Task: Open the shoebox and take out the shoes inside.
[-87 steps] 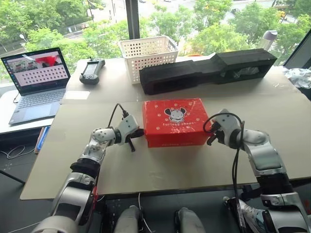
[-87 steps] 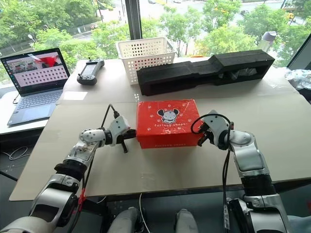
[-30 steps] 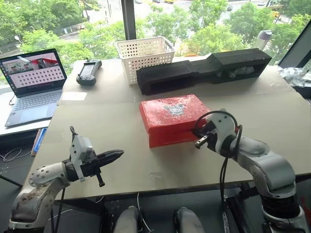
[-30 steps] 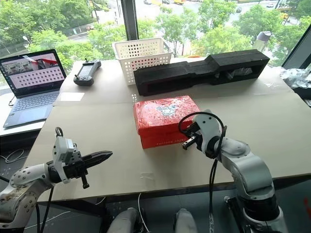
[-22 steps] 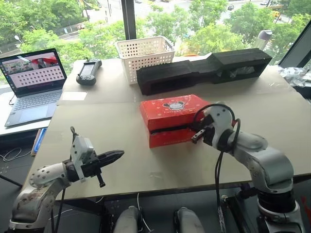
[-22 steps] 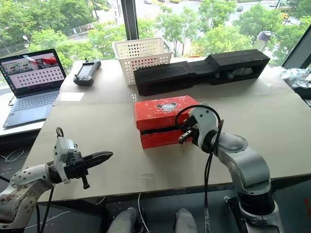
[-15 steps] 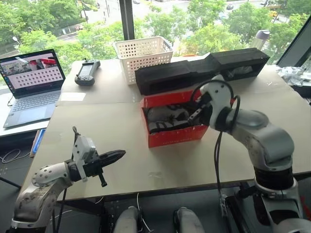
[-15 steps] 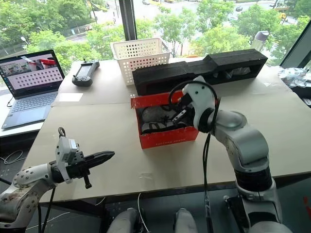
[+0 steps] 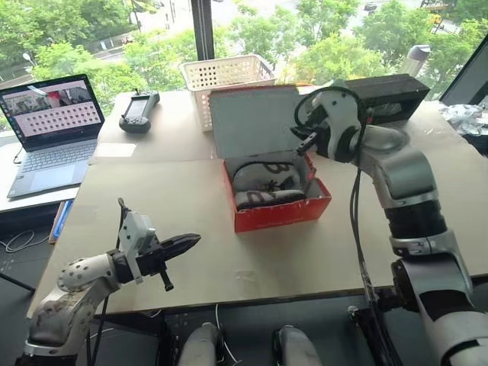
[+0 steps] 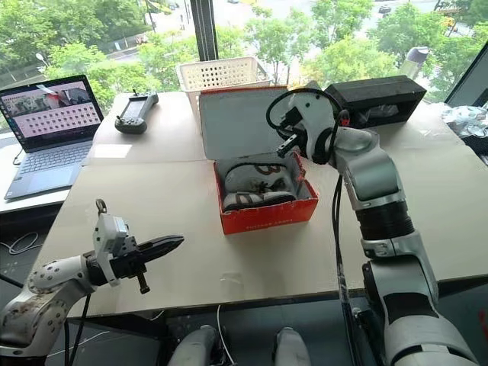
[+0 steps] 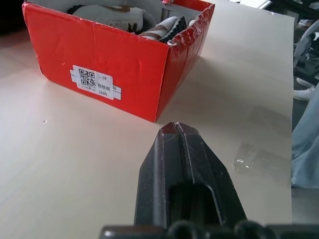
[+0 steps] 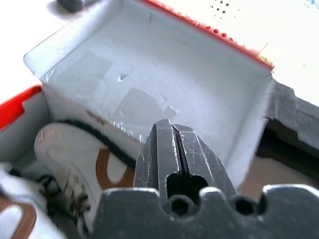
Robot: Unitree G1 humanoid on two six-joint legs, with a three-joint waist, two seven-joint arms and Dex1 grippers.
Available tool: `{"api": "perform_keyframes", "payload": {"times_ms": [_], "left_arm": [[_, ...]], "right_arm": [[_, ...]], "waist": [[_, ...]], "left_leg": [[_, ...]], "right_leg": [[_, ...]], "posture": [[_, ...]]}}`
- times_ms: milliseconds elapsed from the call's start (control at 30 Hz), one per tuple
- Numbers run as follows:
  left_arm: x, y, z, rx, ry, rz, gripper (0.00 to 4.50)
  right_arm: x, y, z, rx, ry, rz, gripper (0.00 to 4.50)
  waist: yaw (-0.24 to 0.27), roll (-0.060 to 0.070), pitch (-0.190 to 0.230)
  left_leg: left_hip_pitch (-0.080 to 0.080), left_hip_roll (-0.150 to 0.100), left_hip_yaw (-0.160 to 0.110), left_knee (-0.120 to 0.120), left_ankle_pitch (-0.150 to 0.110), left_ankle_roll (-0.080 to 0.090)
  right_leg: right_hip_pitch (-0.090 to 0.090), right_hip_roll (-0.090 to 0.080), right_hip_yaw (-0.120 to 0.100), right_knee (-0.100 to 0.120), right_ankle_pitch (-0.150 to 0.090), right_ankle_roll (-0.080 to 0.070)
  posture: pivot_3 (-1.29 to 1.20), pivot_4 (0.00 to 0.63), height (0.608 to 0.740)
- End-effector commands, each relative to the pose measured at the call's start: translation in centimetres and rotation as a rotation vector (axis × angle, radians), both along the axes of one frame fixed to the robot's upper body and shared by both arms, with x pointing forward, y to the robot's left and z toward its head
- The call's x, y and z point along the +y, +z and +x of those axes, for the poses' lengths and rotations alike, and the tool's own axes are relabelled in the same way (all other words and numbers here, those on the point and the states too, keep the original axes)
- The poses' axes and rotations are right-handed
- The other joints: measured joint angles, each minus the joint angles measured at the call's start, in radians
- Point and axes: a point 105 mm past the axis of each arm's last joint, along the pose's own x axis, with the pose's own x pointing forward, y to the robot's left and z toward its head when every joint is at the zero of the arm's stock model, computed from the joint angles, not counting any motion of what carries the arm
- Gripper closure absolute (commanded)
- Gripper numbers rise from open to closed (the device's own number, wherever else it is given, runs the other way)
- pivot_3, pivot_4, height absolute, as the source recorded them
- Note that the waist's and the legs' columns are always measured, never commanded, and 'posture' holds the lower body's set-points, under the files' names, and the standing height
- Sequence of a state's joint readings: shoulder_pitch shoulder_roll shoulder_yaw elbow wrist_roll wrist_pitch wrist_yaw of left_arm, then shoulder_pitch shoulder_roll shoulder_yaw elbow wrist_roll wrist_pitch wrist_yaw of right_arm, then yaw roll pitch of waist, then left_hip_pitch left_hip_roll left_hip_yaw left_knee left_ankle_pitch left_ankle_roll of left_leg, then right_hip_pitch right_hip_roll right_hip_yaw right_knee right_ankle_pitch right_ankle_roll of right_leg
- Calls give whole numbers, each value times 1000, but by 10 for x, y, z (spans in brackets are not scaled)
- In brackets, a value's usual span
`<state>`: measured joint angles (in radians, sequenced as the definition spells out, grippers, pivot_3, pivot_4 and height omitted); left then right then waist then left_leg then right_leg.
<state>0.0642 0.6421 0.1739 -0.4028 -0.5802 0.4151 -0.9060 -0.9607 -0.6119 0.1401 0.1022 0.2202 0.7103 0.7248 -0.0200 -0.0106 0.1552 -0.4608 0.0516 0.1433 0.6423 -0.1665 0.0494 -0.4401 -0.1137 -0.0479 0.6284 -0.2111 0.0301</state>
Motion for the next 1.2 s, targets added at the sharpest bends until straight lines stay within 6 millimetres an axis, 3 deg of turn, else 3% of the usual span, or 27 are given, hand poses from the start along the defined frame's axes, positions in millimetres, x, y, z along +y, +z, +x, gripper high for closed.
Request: {"api": "perform_keyframes", "payload": {"times_ms": [33,200,400,500,800,1000,1200], "left_arm": [[-5,8,0,-46,-19,5,4500],[-9,7,-1,-41,-62,2,4500],[-13,21,1,-86,-94,-44,4500],[-15,26,2,-104,-99,-46,4500],[-15,36,1,-134,-91,-48,4500],[-16,55,5,-197,-67,-83,4500],[-17,56,5,-197,-65,-80,4500]], "right_arm": [[17,17,-27,12,199,-46,4461],[40,0,-51,136,439,-183,3049],[48,-25,-39,154,496,-353,844],[45,-35,-27,172,495,-403,31],[38,-59,-12,225,541,-536,31],[38,-99,-13,308,588,-625,31],[37,-106,-3,309,547,-627,31]], "waist": [[-3,0,0],[-4,0,0],[3,0,0],[4,0,0],[2,0,0],[2,0,0],[4,0,0]], "left_leg": [[0,0,0,0,0,0],[1,1,0,0,0,0],[1,0,0,0,0,-1],[1,0,0,1,0,-1],[1,0,0,1,1,-1],[1,0,0,1,1,-2],[1,0,0,1,1,-2]], "right_leg": [[0,0,0,0,0,0],[0,0,0,0,-2,-4],[-1,0,1,0,-2,-4],[0,0,1,0,-2,-5],[0,0,0,1,0,-1],[0,1,0,1,0,0],[1,1,-1,1,2,2]], "posture": [[0,150,733],[0,150,733],[0,150,733],[0,150,733],[0,150,733],[0,150,733],[0,150,733]]}}
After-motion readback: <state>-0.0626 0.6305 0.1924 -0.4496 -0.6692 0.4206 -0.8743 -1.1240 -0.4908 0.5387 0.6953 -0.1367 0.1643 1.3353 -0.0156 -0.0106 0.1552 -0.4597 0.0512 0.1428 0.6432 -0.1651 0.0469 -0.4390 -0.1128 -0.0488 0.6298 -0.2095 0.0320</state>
